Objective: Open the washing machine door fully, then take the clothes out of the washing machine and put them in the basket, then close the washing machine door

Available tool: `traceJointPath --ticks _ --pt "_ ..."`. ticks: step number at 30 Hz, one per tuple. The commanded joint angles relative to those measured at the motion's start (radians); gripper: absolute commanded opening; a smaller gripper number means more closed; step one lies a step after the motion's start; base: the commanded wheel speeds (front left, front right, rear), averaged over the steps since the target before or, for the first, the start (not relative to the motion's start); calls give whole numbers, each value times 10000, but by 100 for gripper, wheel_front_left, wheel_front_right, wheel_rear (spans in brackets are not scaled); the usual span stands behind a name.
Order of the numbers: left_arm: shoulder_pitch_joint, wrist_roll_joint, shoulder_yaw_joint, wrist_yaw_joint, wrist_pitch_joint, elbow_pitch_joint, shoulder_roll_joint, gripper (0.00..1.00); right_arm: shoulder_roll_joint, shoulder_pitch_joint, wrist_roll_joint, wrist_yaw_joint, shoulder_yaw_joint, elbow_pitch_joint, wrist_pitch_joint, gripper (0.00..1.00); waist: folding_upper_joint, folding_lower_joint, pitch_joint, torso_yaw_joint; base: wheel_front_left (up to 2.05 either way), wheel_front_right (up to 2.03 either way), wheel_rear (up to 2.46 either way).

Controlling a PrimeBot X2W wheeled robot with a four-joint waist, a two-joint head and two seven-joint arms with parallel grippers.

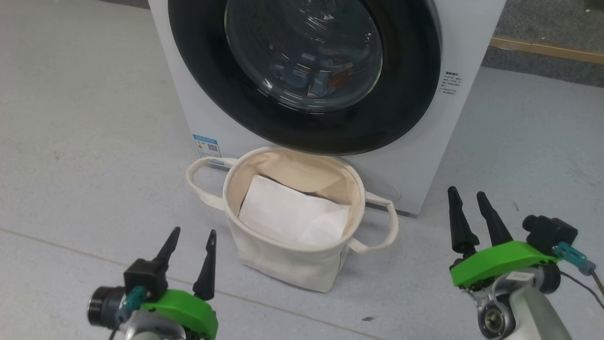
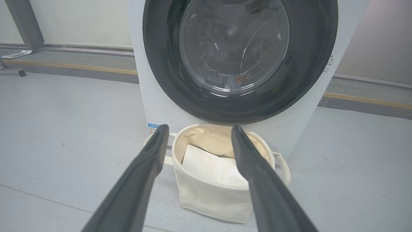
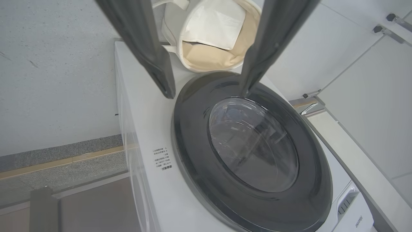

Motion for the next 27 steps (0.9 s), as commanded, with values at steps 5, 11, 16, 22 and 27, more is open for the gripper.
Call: traceJointPath --ticks 5,11,16,22,27 --pt "-756 898 -31 146 -286 -178 197 100 25 -617 -601 2 323 -172 -286 100 0 0 -9 21 0 0 0" --pt "-847 1453 -150 276 -486 -96 142 100 22 -693 -1264 2 412 -46 -463 100 0 0 -39 31 0 0 0" --pt "-868 1684 -138 304 -598 24 27 100 18 -792 -1758 2 472 78 -610 100 0 0 -55 32 0 0 0" --pt "-909 1730 -49 237 -708 169 -190 100 13 -921 -1185 2 289 257 -785 100 0 0 -94 59 0 0 0" --pt "-965 2140 -117 324 -859 225 -263 100 8 -1059 -1316 2 298 603 -961 100 0 0 -124 54 0 0 0"
